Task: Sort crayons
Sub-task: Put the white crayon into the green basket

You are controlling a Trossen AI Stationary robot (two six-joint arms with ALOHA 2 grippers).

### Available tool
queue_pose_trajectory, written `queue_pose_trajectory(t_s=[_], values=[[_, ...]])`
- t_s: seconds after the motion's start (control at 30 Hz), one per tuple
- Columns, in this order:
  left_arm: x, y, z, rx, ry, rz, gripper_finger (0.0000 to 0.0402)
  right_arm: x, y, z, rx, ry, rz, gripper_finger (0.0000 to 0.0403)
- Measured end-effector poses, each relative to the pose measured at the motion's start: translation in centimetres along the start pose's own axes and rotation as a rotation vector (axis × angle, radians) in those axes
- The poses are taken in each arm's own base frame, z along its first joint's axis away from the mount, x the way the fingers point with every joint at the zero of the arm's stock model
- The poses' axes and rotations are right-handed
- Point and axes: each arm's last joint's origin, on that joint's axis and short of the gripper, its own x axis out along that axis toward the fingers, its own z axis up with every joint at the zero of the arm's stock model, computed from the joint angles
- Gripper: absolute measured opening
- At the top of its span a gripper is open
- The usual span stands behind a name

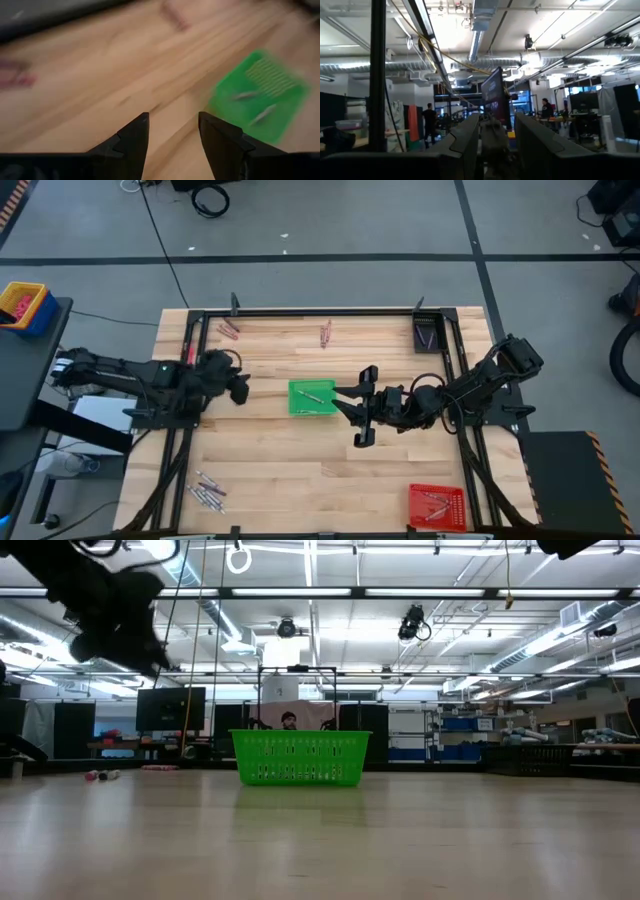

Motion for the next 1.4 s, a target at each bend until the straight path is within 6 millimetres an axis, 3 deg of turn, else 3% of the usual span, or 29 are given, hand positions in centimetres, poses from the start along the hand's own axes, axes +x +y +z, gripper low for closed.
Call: queue_pose_trajectory(t_s=[0.17, 0.47, 0.77, 0.97, 1.4], values=[[1.3, 1.2, -2.0, -0.055, 0.118, 0.19, 0.0183, -0.2, 0.3, 0.1, 0.02, -0.007, 0.01, 0.013], [5.1, 3.1, -5.3, -0.286, 0.167, 0.366, 0.0192, -0.1, 0.1, 0.1, 0.012, -0.007, 0.002, 0.013], [7.2, 3.2, -5.9, -0.326, 0.068, 0.353, 0.0192, -0.1, 0.1, 0.0, -0.002, -0.002, 0.003, 0.013], [8.1, 3.7, -7.0, -0.327, 0.09, 0.418, 0.0192, -0.1, 0.1, 0.0, -0.028, 0.001, 0.003, 0.013], [8.3, 2.4, -8.1, -0.313, 0.129, 0.341, 0.0192, 0.1, -0.2, 0.0, -0.032, -0.003, -0.009, 0.013]])
